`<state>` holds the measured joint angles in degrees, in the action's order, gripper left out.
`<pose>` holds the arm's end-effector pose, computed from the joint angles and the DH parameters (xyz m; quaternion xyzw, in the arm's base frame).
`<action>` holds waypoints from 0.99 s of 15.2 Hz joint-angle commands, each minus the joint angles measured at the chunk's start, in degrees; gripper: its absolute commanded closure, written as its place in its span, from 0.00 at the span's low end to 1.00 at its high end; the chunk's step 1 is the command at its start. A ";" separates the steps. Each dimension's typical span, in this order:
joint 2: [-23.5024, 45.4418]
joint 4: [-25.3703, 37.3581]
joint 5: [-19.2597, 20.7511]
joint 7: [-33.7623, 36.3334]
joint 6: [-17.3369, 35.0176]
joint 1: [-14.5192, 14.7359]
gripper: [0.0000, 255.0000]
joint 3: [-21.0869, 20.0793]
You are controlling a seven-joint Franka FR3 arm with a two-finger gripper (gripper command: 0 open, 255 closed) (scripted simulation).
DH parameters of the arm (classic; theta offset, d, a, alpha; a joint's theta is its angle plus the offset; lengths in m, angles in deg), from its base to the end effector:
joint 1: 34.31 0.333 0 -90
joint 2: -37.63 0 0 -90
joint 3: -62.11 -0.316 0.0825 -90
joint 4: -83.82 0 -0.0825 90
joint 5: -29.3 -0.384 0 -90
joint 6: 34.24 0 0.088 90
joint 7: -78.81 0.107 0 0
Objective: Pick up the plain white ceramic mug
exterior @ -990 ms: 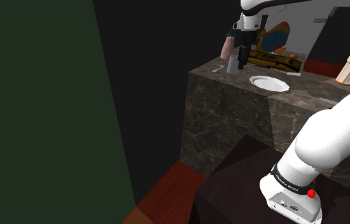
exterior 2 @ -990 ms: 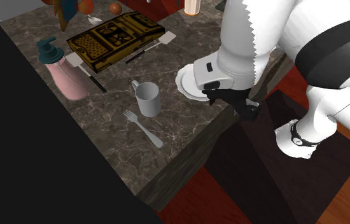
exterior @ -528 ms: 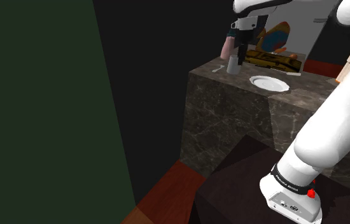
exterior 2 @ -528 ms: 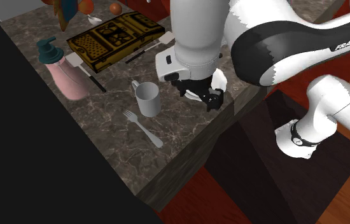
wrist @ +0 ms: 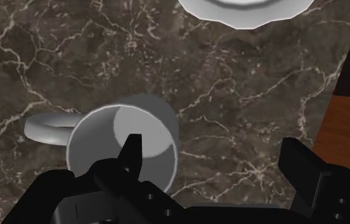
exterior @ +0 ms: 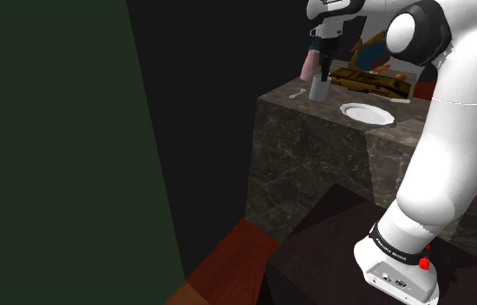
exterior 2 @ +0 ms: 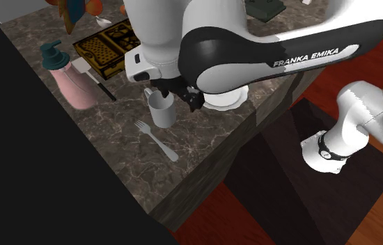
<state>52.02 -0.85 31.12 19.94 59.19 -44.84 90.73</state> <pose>0.5009 -0.3690 0.5419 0.9808 0.1766 -0.0793 0.0240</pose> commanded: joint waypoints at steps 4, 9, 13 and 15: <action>4.77 3.12 -1.68 -2.55 1.67 -1.80 0.00 -0.03; 4.62 -0.62 -1.60 -2.15 5.23 -1.51 0.00 -0.14; 4.66 -0.68 -1.62 -2.11 5.32 -1.49 1.00 -0.16; 4.65 -0.70 -1.61 -2.10 5.32 -1.48 1.00 -0.16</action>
<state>56.66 -1.53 29.51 17.84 64.50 -46.32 90.57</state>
